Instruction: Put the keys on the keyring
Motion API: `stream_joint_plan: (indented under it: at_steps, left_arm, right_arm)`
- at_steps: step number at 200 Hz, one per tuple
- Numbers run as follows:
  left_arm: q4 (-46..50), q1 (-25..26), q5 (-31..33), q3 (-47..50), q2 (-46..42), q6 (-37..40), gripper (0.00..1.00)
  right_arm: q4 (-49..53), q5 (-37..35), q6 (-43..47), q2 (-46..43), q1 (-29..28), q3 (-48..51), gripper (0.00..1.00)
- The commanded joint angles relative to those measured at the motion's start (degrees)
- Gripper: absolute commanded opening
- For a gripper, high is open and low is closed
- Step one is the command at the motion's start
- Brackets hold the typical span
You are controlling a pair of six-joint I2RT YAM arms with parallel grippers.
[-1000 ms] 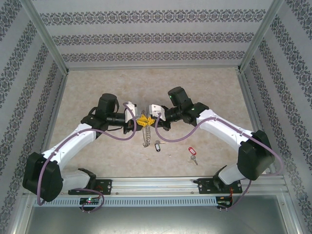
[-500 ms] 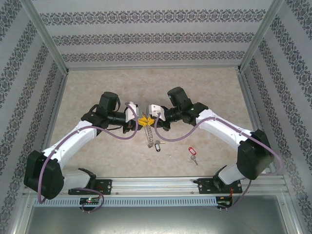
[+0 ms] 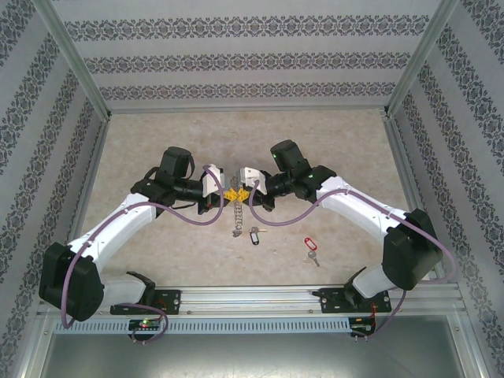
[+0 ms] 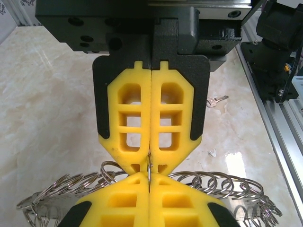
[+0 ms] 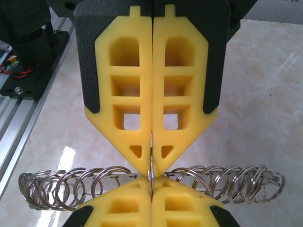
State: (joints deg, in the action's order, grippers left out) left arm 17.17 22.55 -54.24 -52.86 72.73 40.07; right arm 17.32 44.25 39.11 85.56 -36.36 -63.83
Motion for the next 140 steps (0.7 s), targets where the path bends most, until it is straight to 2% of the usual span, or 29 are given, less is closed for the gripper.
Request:
stream_joint_plan:
  at_steps: [1,56,68,78,104,122,140]
  left_arm:
    - [2.1,0.7,-2.2,-0.5,0.8,-0.3,0.0]
    - [-0.6,0.0,-3.2,-0.5,0.2,-3.1,0.0]
    - [-0.4,-0.2,-3.1,-0.5,0.1,-3.1,0.0]
    - [-0.4,-0.4,-2.9,-0.5,-0.1,-3.2,0.0]
    - [1.7,-0.4,-2.6,-1.0,0.1,-2.2,0.0]
    - [2.8,-0.4,-2.1,-1.2,0.3,-1.5,0.1]
    - [4.5,-0.4,-1.9,-2.0,0.8,-0.2,0.11]
  right_arm:
    - [-5.1,0.9,-0.2,-1.5,0.5,0.8,0.04]
    - [-5.7,-1.0,0.9,-2.1,0.9,2.4,0.07]
    - [-6.2,-1.1,1.2,-2.4,1.1,2.8,0.06]
    - [-6.2,-0.7,1.5,-2.7,1.2,2.9,0.0]
    - [-5.9,0.2,1.9,-2.9,1.4,2.3,0.0]
    - [-6.1,1.0,1.7,-2.9,1.5,2.1,0.0]
    - [-5.9,1.7,1.4,-2.8,1.4,1.6,0.0]
